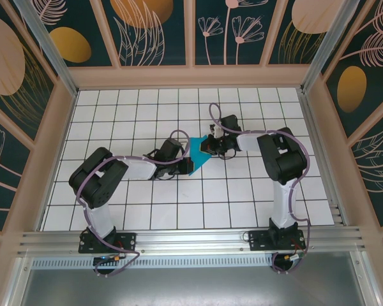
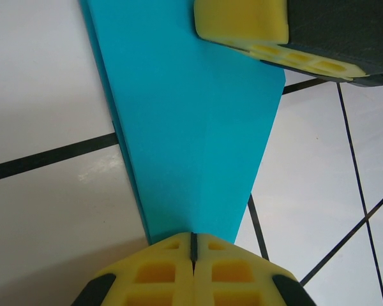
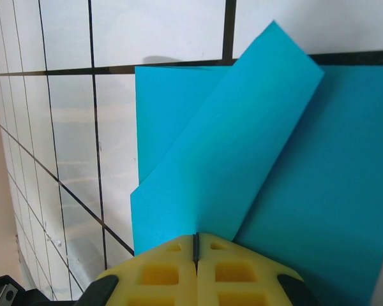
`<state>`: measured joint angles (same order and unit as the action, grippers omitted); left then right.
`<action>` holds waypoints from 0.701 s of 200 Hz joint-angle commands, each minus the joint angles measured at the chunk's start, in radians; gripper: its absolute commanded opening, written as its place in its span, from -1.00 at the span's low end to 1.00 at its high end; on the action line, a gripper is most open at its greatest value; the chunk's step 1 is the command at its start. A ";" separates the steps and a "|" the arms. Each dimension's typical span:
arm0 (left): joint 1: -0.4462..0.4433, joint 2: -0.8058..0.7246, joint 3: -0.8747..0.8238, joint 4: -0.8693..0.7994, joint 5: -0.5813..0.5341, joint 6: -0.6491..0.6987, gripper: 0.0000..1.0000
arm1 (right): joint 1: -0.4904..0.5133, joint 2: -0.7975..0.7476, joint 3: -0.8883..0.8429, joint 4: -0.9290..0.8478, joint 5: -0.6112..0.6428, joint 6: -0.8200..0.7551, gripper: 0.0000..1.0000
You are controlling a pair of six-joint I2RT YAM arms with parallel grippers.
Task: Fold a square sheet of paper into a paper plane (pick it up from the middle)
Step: Fourth fold the wing at the center of the table.
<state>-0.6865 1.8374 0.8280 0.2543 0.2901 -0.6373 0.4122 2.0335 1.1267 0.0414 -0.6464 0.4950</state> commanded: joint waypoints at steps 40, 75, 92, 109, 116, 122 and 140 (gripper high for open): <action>-0.003 0.031 -0.049 -0.060 -0.028 -0.019 -1.00 | 0.045 -0.162 -0.108 0.050 0.018 0.004 -0.88; -0.004 0.031 -0.051 -0.051 -0.028 -0.021 -1.00 | 0.092 -0.157 -0.132 0.046 0.013 0.017 -0.89; -0.003 0.029 -0.052 -0.050 -0.029 -0.023 -1.00 | 0.104 -0.134 -0.131 0.048 0.011 0.026 -0.89; -0.003 0.029 -0.054 -0.047 -0.028 -0.026 -1.00 | 0.112 -0.113 -0.126 0.055 0.002 0.027 -0.90; -0.003 0.029 -0.055 -0.049 -0.029 -0.026 -1.00 | 0.115 -0.102 -0.121 0.057 -0.002 0.025 -0.90; -0.003 0.029 -0.055 -0.047 -0.029 -0.028 -1.00 | 0.117 -0.093 -0.115 0.055 -0.005 0.022 -0.90; -0.004 0.028 -0.055 -0.049 -0.029 -0.029 -1.00 | 0.118 -0.057 -0.096 0.040 -0.008 0.016 -0.90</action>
<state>-0.6865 1.8374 0.8093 0.2916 0.2893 -0.6556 0.5236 1.9247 1.0058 0.0761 -0.6312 0.5110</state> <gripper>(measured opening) 0.066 0.054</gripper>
